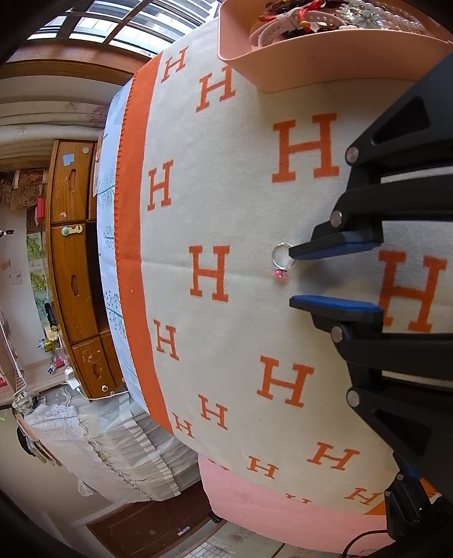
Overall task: Organize jewelry
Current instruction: 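Grasp the red-stone ring with the left tool while the right tool grasps the pink-stone ring, then lift both rings off the blanket with both tools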
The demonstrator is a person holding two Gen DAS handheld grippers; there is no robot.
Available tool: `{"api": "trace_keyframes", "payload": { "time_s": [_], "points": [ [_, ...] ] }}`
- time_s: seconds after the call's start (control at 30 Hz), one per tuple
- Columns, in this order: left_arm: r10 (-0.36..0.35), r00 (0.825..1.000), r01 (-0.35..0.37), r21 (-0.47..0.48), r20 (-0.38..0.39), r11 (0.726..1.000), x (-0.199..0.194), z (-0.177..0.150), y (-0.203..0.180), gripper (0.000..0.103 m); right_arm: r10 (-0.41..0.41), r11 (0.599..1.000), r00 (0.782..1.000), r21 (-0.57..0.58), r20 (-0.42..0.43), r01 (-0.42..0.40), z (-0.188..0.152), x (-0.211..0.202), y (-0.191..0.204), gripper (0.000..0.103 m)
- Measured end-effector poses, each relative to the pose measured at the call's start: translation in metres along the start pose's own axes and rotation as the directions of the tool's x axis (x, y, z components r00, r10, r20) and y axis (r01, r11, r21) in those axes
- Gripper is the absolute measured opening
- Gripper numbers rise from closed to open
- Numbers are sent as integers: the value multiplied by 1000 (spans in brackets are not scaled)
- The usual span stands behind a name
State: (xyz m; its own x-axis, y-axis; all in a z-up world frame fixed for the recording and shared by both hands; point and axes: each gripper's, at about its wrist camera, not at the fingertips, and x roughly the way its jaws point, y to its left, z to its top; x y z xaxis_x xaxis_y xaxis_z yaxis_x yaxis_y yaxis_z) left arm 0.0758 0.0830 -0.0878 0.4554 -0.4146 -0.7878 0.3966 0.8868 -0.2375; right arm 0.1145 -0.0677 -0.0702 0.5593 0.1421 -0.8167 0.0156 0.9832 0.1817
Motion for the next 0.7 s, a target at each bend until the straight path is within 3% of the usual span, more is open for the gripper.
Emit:
{"api": "trace_keyframes", "payload": {
  "time_s": [0.6, 0.7],
  "points": [
    [-16, 1000, 17, -17, 6, 1000, 1, 1, 3, 6, -63, 990, 995, -119, 71, 71, 1, 6, 12, 21],
    [-17, 1000, 18, -23, 14, 1000, 1, 1, 4, 6, -71, 990, 995, -113, 73, 79, 2, 6, 10, 5]
  ]
}}
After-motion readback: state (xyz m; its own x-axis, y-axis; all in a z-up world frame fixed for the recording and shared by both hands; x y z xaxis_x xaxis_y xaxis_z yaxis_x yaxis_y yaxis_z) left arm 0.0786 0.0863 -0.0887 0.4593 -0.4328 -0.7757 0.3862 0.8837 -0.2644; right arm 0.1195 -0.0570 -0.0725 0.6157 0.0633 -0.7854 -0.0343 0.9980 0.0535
